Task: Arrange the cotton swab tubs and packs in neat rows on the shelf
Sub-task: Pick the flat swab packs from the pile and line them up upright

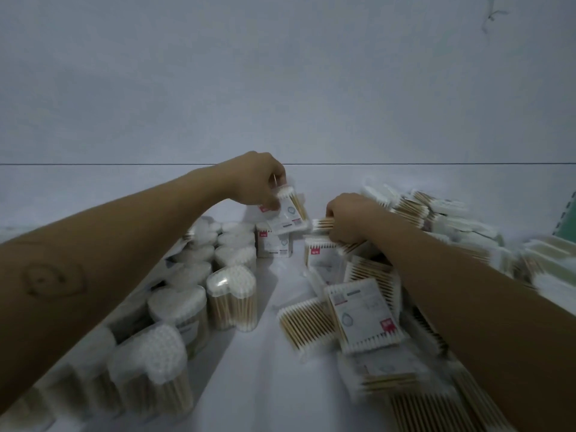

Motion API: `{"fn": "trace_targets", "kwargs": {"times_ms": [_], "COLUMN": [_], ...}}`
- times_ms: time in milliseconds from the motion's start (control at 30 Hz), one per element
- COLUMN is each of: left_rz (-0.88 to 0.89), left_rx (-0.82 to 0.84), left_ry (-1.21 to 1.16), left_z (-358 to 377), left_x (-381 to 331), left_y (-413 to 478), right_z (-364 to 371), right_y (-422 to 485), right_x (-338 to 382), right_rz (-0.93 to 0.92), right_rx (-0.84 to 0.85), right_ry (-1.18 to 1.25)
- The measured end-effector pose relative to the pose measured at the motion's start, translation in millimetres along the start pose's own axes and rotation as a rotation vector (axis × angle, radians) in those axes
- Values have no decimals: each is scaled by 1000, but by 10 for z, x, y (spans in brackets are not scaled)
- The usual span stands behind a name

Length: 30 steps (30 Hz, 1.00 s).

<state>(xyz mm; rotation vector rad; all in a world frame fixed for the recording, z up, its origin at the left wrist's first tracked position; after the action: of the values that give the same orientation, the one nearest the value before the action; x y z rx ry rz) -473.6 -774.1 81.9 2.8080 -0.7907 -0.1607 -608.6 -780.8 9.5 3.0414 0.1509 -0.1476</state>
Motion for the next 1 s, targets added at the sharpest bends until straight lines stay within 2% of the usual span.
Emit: {"fn": "trace_targets", "kwargs": {"times_ms": [167, 533, 667, 1000], "left_rz": [10, 2, 68, 144], "left_rx": [50, 183, 189, 142], "left_ry": [77, 308, 481, 696], "left_z": [199, 660, 760, 772], "left_x": [-45, -51, -107, -177], "left_y": [65, 213, 214, 168], "right_z": [13, 178, 193, 217], "right_y": [16, 18, 39, 37], "right_x": [-7, -56, -48, -71], "right_rz": [-23, -69, -84, -91], "right_rx": [-33, 33, 62, 47], "right_ry": [-28, -100, -66, 15]}}
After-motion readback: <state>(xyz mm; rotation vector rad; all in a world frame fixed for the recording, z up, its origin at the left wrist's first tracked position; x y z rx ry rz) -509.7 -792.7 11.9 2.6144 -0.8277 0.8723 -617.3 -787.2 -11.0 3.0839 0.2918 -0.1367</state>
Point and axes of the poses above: each hand's wrist, its own y-axis towards the middle knuckle, its own z-axis out of the palm, x = y × z, the point moved 10 cm from there along y, towards the middle knuckle, and after that the axes turned 3 degrees about -z, right-handed, at the moved point
